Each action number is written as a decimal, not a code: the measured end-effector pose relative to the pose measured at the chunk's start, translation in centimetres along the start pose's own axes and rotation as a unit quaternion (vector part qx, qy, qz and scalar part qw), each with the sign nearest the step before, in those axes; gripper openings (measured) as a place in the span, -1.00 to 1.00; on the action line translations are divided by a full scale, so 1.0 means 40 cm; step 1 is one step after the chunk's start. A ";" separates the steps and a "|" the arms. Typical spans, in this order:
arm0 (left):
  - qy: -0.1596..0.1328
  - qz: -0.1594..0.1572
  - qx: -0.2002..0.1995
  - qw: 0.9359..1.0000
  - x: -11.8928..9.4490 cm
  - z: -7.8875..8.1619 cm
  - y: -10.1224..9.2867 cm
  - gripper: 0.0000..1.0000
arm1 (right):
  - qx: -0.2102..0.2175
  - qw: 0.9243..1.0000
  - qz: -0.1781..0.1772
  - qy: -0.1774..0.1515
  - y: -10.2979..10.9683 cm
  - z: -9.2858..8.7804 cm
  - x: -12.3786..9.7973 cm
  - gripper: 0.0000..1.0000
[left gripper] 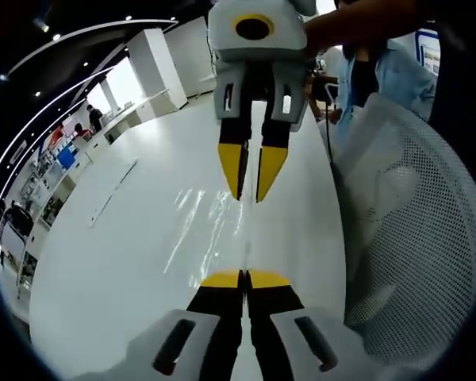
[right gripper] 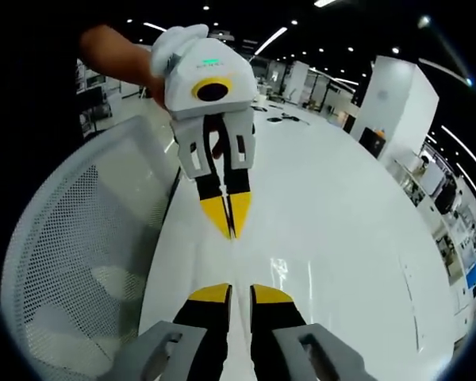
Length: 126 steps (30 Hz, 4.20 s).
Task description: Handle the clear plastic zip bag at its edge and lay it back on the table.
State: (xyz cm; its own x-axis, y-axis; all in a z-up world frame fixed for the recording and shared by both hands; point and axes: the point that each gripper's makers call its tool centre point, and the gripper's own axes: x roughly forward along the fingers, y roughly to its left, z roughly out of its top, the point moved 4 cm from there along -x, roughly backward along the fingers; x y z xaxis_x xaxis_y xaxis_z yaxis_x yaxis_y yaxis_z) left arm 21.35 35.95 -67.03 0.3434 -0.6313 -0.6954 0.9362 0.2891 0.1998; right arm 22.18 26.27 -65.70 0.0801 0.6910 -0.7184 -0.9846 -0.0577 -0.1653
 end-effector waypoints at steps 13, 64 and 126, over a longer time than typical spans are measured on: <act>-0.003 -0.007 0.002 1.000 0.009 0.014 -0.003 -1.00 | -0.010 1.000 0.006 -0.011 0.011 0.036 0.033 -0.91; 0.012 -0.028 0.024 0.999 0.036 0.035 -0.018 -0.91 | -0.031 0.999 0.016 0.005 0.020 0.049 0.064 -1.00; 0.040 -0.042 -0.021 0.998 0.053 0.017 -0.021 -1.00 | -0.001 0.999 0.022 0.029 0.025 -0.014 0.052 -1.00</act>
State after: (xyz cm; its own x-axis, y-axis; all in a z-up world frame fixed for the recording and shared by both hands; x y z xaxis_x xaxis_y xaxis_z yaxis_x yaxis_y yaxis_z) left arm 21.34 33.86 -68.21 0.2549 -0.5963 -0.7612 0.9569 0.2690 0.1097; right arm 21.47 27.24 -67.74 0.0448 0.6446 -0.7632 -0.9872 -0.0887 -0.1328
